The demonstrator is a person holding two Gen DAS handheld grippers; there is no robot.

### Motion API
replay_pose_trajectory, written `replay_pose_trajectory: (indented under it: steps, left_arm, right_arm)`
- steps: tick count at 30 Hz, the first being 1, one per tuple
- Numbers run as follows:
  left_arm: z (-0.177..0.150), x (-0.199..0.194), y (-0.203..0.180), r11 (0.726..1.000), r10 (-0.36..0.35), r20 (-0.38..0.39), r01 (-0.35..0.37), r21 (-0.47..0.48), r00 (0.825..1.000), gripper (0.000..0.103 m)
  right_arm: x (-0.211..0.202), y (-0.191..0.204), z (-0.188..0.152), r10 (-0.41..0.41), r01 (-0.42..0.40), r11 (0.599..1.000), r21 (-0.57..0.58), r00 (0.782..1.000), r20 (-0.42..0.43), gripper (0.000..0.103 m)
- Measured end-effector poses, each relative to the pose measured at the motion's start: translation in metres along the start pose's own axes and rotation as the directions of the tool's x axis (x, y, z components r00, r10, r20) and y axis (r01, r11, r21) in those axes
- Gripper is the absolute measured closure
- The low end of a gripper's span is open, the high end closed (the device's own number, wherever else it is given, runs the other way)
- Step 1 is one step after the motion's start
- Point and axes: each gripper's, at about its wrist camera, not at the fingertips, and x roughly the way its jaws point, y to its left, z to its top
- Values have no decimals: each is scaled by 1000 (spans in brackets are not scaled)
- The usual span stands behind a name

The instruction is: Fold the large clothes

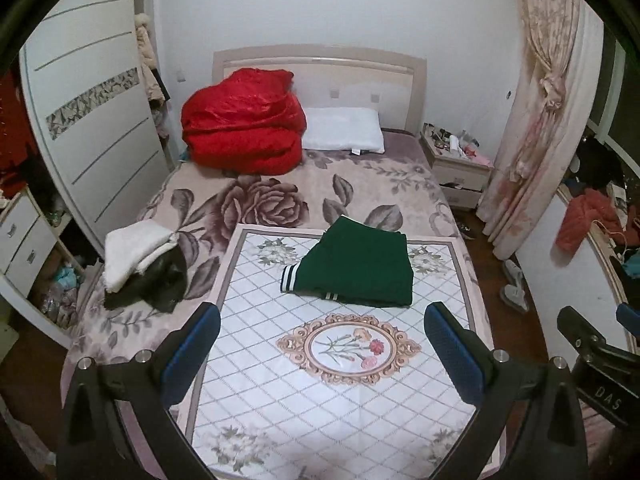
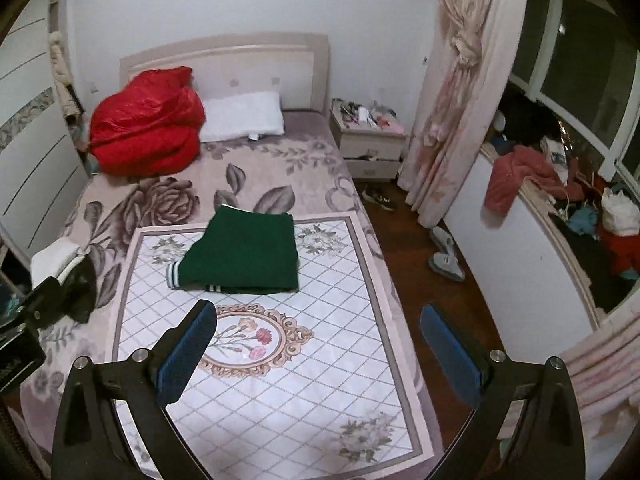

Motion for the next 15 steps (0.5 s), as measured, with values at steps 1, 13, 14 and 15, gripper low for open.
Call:
replay_pose_trajectory:
  steps: [1,13,14,15]
  left_arm:
    - [-2,-8,0,1000,4,2,-4,0,1000,0]
    - [-12,-79,1,1000,27,22,-27,3,999,0]
    - [-12,-83,0,1000,29,28,-29,5,999,0]
    - [-12,-86,-1,999,32,33,-32,7,999,0]
  right_arm:
    - [-16,-1,-2,1,-1,1000,-8,1000,9,0]
    - [-127,-17,-15,46,-45,999,-13,997,66,0]
    - [-132,-18,-13,48,-47,999,-14,996,70,0]
    - [-139,-18,-13,47,-46,999,-12,996,77,0]
